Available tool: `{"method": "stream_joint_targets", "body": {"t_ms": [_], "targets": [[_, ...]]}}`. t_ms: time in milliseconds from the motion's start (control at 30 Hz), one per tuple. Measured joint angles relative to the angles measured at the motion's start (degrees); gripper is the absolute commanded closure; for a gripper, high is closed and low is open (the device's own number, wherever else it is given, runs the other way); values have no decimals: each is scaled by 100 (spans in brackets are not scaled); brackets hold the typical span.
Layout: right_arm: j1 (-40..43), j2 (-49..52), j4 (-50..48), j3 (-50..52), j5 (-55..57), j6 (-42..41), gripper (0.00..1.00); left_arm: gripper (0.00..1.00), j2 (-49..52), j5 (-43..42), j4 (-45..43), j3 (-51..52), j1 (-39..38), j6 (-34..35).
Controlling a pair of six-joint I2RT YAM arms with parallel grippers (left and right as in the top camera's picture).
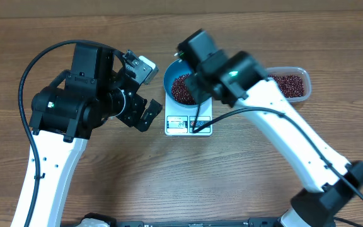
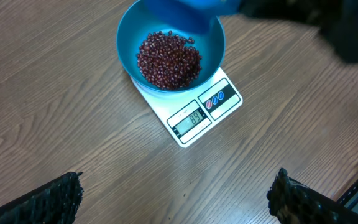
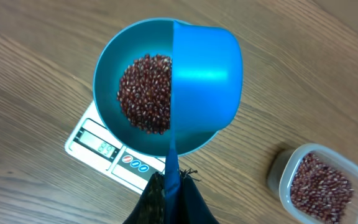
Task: Scoop item into bowl and weigh 150g on scale
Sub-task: 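Carry the empty scoop right back over the bean tub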
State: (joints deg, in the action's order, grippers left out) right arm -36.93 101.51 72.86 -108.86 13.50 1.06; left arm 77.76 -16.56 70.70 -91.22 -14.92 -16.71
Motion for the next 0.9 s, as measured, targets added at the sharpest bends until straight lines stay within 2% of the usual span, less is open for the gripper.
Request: {"method": "stream_joint_targets", "body": {"t_ms": [133, 233, 367, 467, 567, 667, 900], "targets": [[734, -286, -173, -2, -743, 0, 96, 0, 0, 0, -2, 0, 0, -2], [1578, -433, -297, -11, -1794, 74, 96, 0, 0, 0, 0, 0, 0, -2], [2564, -761, -59, -11, -2924, 111, 96, 0, 0, 0, -2, 0, 0, -2], [3220, -1346, 210, -11, -3213, 125, 96, 0, 0, 2, 0, 0, 0, 0], [3626, -1926, 396, -50, -3095, 118, 96, 0, 0, 0, 0, 0, 0, -2], [3652, -2229, 632, -155, -2747, 101, 96, 0, 0, 0, 0, 0, 0, -2], [3650, -1860, 817, -170, -1200, -20, 96, 1, 0, 0, -2, 0, 0, -2]]}}
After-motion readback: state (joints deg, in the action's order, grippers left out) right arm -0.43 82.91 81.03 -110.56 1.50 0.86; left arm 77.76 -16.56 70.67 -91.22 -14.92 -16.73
